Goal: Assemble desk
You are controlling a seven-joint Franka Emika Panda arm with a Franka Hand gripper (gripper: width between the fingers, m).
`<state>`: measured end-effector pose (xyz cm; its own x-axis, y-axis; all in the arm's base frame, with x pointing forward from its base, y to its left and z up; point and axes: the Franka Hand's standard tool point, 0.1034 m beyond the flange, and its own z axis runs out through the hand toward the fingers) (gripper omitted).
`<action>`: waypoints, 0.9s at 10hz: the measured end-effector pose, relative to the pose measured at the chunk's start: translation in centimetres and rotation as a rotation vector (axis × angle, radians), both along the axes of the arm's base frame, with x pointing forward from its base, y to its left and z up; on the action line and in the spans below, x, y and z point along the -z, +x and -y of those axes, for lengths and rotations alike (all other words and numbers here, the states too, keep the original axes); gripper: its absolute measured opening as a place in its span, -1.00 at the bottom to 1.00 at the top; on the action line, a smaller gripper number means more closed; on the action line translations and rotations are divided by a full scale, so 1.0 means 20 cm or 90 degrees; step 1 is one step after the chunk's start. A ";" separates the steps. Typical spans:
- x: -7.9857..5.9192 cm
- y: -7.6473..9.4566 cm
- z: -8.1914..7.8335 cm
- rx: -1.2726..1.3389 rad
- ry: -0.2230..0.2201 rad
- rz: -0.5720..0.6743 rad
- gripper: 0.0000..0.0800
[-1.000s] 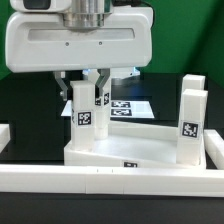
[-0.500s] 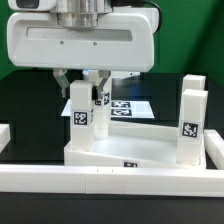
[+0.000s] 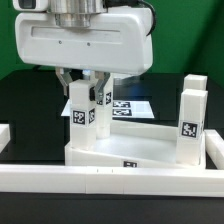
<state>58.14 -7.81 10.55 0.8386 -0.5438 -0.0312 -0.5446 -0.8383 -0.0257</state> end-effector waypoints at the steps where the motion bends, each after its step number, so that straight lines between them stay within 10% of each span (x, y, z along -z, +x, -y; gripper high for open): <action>1: 0.00 -0.01 0.00 0.015 0.001 -0.005 -0.25; 4: 0.00 -0.01 0.00 0.036 -0.001 -0.009 -0.22; 6: 0.01 -0.01 0.00 0.036 -0.001 -0.010 0.53; 9: -0.07 -0.03 -0.08 0.049 0.016 -0.024 0.61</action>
Offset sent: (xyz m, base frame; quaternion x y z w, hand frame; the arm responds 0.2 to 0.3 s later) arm 0.0000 0.0000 0.0000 0.0000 0.0000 0.0000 1.0000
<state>57.63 -6.14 11.90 0.7926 -0.6049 -0.0771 -0.6080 -0.7935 -0.0245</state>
